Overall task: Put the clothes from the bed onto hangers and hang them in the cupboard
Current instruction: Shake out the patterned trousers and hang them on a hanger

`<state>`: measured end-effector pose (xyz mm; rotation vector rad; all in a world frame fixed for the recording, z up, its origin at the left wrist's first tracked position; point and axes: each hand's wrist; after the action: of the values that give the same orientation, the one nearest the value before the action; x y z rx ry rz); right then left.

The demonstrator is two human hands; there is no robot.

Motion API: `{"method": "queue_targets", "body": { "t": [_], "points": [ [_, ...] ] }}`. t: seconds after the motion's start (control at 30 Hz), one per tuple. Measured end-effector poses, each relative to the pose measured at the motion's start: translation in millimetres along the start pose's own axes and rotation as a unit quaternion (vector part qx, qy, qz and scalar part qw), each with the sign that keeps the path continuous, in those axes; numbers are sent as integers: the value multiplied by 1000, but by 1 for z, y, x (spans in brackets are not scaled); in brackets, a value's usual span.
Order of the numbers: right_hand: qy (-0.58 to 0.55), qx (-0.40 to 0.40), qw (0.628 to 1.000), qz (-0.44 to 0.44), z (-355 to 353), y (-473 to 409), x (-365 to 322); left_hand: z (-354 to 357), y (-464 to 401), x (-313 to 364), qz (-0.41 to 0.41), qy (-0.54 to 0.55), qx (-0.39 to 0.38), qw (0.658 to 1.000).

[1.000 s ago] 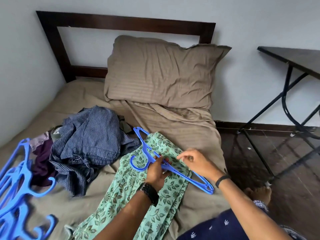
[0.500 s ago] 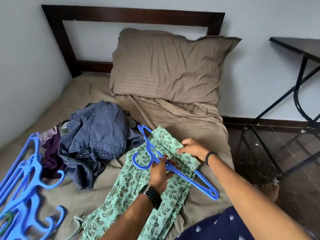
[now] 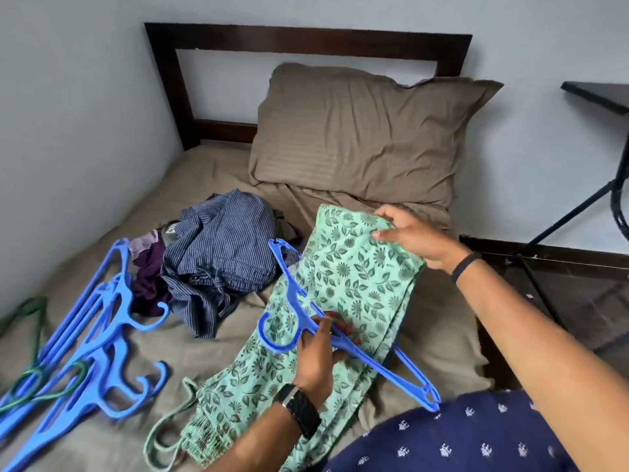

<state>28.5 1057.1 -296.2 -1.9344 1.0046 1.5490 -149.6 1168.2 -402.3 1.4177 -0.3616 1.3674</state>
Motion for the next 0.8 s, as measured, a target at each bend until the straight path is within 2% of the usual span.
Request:
{"method": "queue_targets", "body": {
  "t": [0.1,0.2,0.27,0.33,0.4,0.47,0.57,0.67,0.73,0.8],
  "points": [
    [-69,28,997,-24,-6,7,-7,-13,16,-9,-6,0,23,1000],
    [-119,102,987,-35,-10,10,3,-23,32,-15,-10,6,29,1000],
    [-75,139,987,-5,-15,9,18,-26,41,-16,-9,19,27,999],
    [74,149,984,72,-21,8,43,-28,47,-15,0,31,22,999],
    [247,119,950,151,-24,11,68,-29,48,-12,7,34,12,999],
    [326,74,926,174,-14,20,82,-29,46,-7,16,31,0,999],
    [257,2,954,154,18,47,78,-28,40,3,22,11,-36,999],
    [139,-110,972,152,51,92,60,-29,35,13,20,-11,-133,991],
    [135,-169,963,163,66,121,56,-34,29,17,24,-13,-194,981],
    [159,-163,963,146,72,139,69,-42,21,18,30,-30,-240,970]
  ]
}}
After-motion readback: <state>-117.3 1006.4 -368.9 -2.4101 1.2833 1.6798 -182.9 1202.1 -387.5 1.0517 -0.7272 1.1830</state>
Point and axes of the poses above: each hand's wrist, its own y-axis away from the middle knuckle, its own z-axis out of the palm, x = y × z, and after that the axes turned 10 degrees about -y, right-handed
